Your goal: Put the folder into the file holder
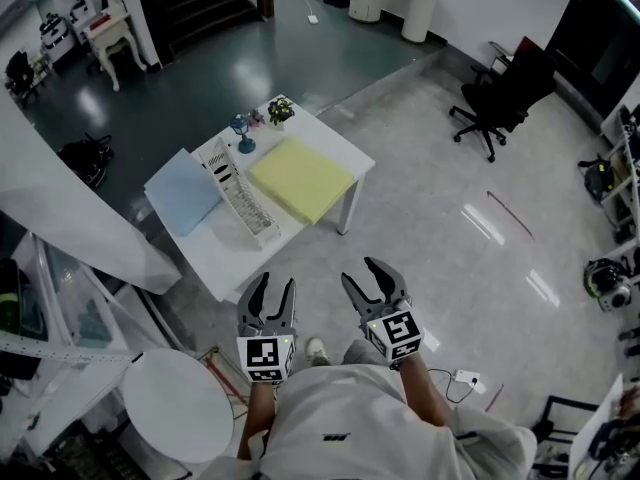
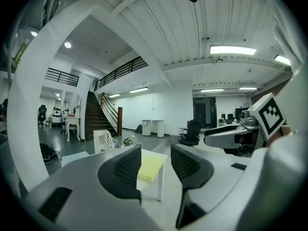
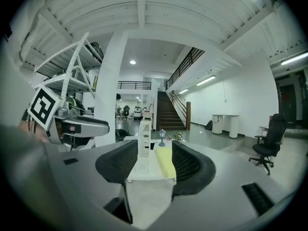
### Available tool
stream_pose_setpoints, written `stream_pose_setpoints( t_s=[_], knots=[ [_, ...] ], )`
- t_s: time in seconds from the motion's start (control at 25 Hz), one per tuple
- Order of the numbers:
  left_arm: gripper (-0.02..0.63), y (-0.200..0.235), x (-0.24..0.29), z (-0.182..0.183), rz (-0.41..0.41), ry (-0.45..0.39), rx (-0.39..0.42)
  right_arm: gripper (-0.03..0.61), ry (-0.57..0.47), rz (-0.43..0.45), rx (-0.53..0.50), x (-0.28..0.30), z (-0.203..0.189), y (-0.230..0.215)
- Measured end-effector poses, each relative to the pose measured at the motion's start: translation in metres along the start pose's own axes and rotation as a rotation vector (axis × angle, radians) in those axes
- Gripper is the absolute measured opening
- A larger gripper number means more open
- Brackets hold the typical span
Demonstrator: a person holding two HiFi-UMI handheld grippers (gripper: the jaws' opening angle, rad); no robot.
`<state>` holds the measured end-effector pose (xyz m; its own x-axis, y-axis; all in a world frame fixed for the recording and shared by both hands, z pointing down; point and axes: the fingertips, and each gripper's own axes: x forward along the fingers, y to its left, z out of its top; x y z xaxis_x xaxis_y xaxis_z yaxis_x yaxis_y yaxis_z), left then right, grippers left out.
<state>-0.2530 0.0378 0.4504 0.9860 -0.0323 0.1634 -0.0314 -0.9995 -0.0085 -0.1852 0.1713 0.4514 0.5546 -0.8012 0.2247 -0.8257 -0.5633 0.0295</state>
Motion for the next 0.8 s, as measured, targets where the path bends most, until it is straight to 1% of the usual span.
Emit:
stream_pose_setpoints(
  t_s=[0.28, 0.56, 0.8],
  knots=[
    [0.201, 0.011, 0.027, 0.002, -0.026, -0.01, -0.004, 0.225, 0.016, -0.027, -0.004, 0.024, 0.001, -0.012],
    [0.196, 0.024, 0.06, -0.002, -0.018, -0.003, -0.017, 0.225, 0.017, -0.018, -0.009, 0.058, 0.003, -0.027],
    [0.195, 0.033, 0.105, 0.002, -0.01, 0.011, -0.012, 0.225, 0.01, -0.006, -0.006, 0.095, 0.01, -0.06]
  ],
)
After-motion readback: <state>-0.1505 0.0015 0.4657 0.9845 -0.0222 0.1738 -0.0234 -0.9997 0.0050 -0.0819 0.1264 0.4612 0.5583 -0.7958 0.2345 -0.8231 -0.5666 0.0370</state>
